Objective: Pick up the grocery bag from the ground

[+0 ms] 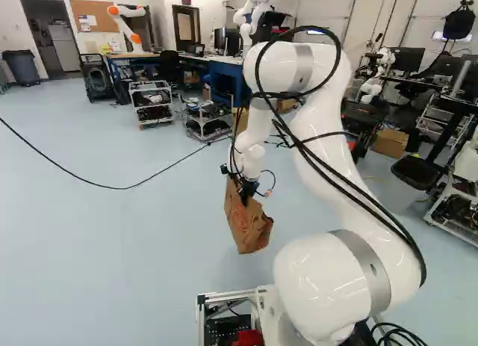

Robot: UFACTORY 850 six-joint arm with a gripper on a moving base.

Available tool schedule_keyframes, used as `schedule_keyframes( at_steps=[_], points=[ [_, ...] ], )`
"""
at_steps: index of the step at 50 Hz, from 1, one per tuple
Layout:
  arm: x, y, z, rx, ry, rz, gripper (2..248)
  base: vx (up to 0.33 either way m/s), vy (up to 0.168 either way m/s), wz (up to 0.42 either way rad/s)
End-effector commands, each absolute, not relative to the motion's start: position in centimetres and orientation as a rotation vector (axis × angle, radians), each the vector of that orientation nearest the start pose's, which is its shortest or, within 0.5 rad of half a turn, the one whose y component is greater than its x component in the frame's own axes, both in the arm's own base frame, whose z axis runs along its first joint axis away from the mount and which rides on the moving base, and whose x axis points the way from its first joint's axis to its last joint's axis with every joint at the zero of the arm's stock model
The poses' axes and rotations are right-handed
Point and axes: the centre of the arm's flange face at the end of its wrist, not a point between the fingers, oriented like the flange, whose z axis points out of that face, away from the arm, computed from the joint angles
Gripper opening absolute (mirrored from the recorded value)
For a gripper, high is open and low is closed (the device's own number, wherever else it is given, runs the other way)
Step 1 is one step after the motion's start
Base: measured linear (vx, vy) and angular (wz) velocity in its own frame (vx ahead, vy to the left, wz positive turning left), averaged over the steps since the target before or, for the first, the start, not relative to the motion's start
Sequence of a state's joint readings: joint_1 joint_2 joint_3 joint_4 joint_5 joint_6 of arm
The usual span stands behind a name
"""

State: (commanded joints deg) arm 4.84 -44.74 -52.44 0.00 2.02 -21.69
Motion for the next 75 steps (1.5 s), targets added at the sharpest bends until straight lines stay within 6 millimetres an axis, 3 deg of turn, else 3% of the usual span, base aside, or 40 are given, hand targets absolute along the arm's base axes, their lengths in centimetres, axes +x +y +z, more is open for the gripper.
schedule_keyframes(
  at_steps=[75],
  points=[
    [41.0, 4.6, 25.8, -3.056, -0.763, -0.416, 22, 0.0, 0.0, 0.0]
  ],
)
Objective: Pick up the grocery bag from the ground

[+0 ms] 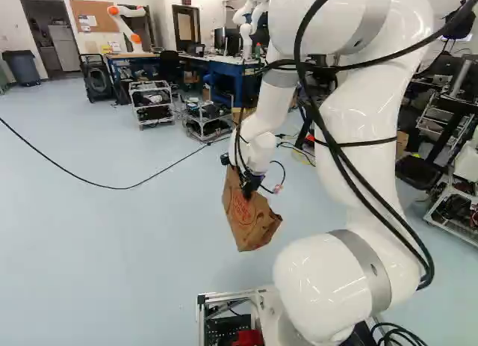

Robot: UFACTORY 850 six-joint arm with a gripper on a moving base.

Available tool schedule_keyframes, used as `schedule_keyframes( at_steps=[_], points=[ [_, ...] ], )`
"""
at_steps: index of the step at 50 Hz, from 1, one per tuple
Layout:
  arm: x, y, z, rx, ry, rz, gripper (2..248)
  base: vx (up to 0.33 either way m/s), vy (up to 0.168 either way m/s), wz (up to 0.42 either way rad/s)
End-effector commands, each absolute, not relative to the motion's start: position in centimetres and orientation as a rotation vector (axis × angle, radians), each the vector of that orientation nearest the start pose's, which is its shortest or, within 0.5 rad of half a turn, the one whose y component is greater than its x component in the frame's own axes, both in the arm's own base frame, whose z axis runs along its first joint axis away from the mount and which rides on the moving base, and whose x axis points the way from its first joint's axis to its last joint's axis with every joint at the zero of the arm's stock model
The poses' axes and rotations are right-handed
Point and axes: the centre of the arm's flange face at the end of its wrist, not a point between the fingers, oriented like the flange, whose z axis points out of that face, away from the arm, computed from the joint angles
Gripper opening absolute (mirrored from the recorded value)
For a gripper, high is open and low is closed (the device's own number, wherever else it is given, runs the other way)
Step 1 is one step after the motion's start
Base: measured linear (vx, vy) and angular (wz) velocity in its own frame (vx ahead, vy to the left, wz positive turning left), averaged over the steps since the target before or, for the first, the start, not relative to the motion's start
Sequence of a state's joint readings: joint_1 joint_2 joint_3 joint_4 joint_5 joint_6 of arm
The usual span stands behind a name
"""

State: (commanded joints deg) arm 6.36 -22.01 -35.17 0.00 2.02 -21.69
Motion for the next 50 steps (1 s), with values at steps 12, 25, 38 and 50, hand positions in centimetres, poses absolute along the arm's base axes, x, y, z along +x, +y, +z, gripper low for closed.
schedule_keyframes(
  at_steps=[12, 25, 38, 50],
  points=[
    [40.6, 4.6, 26.2, -3.055, -0.764, -0.424, 22, 0.0, 0.0, 0.0],
    [40.5, 4.5, 26.4, -3.056, -0.754, -0.444, 22, 0.0, 0.0, 0.0],
    [40.2, 4.3, 26.9, -3.057, -0.727, -0.498, 22, 0.0, 0.0, 0.0],
    [39.6, 4.0, 27.6, -3.057, -0.685, -0.578, 22, 0.0, 0.0, 0.0]
  ],
)
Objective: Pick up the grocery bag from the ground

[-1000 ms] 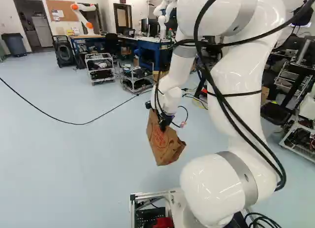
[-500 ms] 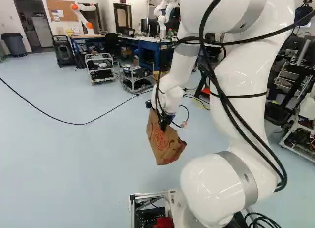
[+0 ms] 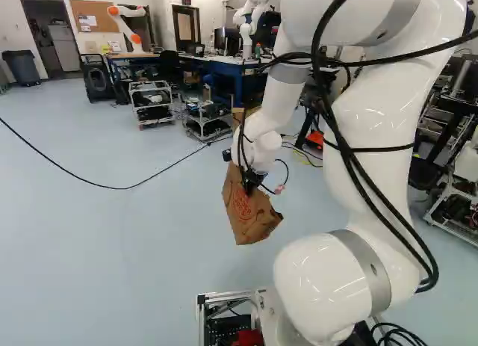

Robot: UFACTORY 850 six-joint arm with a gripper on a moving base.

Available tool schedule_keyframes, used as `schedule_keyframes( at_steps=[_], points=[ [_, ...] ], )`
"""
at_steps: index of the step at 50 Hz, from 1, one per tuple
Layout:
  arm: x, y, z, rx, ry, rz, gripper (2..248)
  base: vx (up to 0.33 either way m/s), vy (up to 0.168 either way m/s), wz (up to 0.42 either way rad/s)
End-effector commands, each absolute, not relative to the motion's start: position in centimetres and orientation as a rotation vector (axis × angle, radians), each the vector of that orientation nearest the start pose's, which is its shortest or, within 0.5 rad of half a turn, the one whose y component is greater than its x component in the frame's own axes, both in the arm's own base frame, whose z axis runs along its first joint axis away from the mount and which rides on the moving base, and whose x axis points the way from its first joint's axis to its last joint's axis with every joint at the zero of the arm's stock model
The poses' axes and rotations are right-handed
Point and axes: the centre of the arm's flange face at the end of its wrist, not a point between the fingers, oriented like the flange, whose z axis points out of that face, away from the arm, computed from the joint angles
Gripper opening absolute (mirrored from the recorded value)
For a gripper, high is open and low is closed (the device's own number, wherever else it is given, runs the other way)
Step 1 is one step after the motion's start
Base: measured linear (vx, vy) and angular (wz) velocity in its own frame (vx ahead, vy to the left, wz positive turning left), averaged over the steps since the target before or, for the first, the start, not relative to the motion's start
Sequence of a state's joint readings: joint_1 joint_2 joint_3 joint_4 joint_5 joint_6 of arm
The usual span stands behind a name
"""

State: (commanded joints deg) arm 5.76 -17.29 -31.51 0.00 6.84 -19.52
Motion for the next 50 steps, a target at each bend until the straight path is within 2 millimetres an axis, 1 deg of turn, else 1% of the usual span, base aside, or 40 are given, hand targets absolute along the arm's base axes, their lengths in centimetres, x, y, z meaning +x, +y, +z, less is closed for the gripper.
schedule_keyframes(
  at_steps=[13, 26, 50],
  points=[
    [38.8, 3.6, 28.7, -3.05, -0.622, -0.698, 22, 0.0, 0.0, 0.0],
    [37.6, 3.0, 30.0, -3.029, -0.539, -0.853, 22, 0.0, 0.0, 0.0],
    [34.4, 1.8, 32.8, -2.93, -0.341, -1.212, 22, 0.0, 0.0, 0.0]
  ],
)
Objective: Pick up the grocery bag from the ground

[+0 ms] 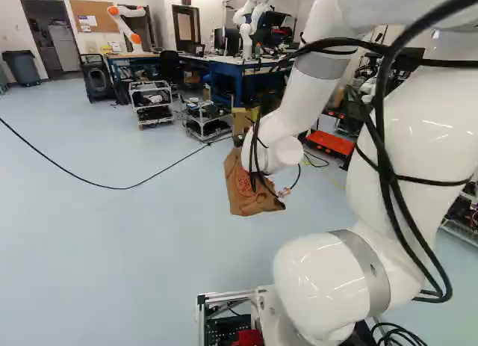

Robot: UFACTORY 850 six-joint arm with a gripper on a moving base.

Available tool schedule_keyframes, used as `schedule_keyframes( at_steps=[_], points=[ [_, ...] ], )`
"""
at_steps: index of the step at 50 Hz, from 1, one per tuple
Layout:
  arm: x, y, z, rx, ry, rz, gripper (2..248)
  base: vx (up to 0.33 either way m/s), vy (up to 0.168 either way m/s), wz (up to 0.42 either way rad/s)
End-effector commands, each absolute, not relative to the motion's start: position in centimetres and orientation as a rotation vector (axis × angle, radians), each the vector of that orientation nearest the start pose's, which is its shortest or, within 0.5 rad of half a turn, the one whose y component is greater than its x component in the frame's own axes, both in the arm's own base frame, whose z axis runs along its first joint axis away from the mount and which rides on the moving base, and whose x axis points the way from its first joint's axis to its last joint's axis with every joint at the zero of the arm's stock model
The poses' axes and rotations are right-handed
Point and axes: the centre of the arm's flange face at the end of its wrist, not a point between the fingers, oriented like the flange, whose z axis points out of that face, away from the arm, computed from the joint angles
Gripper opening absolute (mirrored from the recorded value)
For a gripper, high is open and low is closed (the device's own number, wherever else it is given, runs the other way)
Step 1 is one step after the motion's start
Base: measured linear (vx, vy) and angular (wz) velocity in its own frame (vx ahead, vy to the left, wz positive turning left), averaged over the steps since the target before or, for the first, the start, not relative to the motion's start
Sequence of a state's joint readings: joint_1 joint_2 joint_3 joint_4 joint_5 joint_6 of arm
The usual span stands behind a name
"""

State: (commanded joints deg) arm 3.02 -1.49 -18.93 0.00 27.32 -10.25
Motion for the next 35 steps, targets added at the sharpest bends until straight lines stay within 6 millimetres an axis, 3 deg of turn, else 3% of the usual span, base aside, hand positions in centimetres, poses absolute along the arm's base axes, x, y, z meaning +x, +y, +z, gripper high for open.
schedule_keyframes(
  at_steps=[35],
  points=[
    [29.7, 0.5, 35.6, -2.708, -0.106, -1.632, 22, 0.0, 0.0, 0.0]
  ],
)
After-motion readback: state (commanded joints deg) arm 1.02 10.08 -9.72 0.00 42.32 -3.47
